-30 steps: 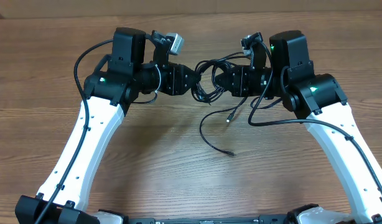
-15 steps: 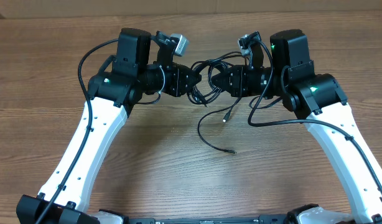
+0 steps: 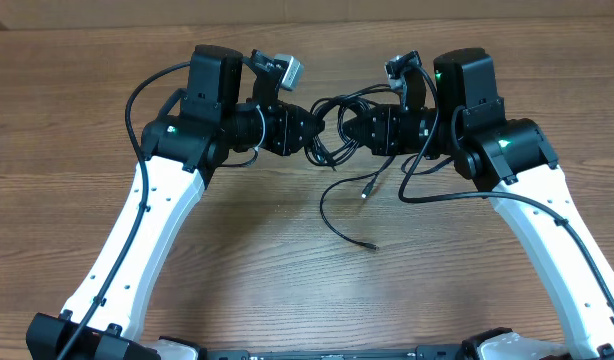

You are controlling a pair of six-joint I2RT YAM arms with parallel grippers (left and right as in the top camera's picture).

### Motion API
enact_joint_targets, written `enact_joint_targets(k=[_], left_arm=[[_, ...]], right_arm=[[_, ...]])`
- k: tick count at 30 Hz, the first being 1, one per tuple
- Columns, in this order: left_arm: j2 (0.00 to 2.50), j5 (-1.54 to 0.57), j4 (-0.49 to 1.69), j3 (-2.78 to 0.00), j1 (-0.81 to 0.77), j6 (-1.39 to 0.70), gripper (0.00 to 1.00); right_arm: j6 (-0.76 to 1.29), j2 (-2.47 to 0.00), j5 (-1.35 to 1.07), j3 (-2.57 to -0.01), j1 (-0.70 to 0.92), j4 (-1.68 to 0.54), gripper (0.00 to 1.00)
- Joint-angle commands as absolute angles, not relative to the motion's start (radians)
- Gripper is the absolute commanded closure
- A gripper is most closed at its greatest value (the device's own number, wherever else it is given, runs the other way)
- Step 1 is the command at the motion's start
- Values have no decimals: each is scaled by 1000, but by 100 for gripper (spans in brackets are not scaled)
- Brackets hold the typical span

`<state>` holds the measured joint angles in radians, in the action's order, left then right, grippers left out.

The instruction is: Untangle cables

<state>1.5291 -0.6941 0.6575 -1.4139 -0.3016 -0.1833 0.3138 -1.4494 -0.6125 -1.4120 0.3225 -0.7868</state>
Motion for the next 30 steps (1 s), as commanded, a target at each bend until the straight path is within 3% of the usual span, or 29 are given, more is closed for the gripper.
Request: enact_joint_targets(k=[1,4,14,25,30], left_arm=[[1517,-705,650,-1427,-308,-180,85],[1517,-705,650,-1427,-308,-180,96],[1517,-707,630,-1427,-308,-227,96],[1517,-793,382,-1427,-305,-633,96],[1517,-782,365,-1427,-272,-727,96]], right_arm=[[314,-1443,-607,-1421,326,-780,96],[314,-1443,-608,-1421,326,-780,96],[313,-1443,-607,-1421,326,-791,96],[302,-1443,-463,-1420,326,-886,96],[286,-1443,-463,-1420,326,-893,96]])
